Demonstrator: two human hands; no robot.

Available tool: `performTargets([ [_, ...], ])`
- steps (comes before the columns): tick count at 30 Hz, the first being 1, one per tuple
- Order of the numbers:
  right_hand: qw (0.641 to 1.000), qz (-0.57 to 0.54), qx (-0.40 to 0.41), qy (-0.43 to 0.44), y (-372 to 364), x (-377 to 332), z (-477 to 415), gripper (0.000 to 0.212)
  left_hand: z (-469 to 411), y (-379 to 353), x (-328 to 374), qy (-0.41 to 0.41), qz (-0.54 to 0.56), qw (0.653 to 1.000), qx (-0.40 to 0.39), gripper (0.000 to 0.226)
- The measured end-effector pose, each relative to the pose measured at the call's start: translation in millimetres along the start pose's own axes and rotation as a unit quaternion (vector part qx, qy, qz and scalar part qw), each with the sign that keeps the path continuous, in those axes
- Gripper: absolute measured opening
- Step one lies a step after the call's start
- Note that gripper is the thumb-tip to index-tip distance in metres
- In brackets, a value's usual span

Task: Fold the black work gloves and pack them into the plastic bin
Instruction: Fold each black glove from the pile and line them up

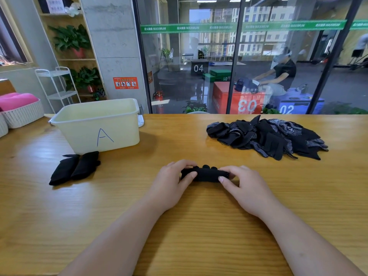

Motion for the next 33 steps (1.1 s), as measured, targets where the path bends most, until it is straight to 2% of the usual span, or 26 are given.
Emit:
performTargets([
  [3, 0.998, -0.059, 0.024, -0.026, -2, 0, -2, 0.01, -2, 0, 1, 0.044, 0.047, 0.998, 0.011, 0.023],
  [6, 0.996, -0.052, 0.064, -0.031, -5, -2, -6, 0.013, -6, -3, 5, 0.068, 0.031, 0.997, 0.021, 0.024],
  [10, 0.993, -0.059, 0.103, -0.013, -13, -2, -10, 0.026, -9, -7, 8, 0.003, -0.064, 0.996, 0.062, 0.027],
  [14, 0.991, -0.073, 0.108, -0.011, -14, 1, -8, 0.028, -4, -4, 13, -0.103, -0.105, 0.986, 0.083, 0.023],
  [17, 0.992, -0.078, 0.096, -0.01, -15, 4, -6, 0.029, 4, -1, 19, -0.181, -0.113, 0.976, 0.045, 0.029],
  [21, 0.996, -0.046, 0.081, 0.011, -12, 5, -3, 0.031, 6, -2, 21, -0.182, -0.156, 0.97, -0.027, 0.044],
  [23, 0.998, 0.003, 0.053, 0.039, -8, 2, -1, 0.037, 8, -3, 23, -0.17, -0.16, 0.971, -0.047, 0.051],
  [26, 0.987, 0.101, -0.085, 0.092, -10, -3, 7, 0.068, 11, -6, 22, -0.154, -0.159, 0.971, -0.093, 0.061],
  [28, 0.971, 0.149, -0.152, 0.112, -15, -5, 12, 0.08, 12, -8, 20, -0.152, -0.161, 0.968, -0.121, 0.067],
  [33, 0.958, 0.192, -0.186, 0.101, -18, -6, 12, 0.084, 11, -7, 19, -0.151, -0.17, 0.957, -0.182, 0.075],
])
Point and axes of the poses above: each hand's wrist, its own z-axis away from the middle knuckle, its own y-axis out of the back of the hand, x = y × z, the point moved 1 cm from there along -z, towards the middle knuckle, and after that the axes turned 14 degrees about x, right-handed, at the moved point
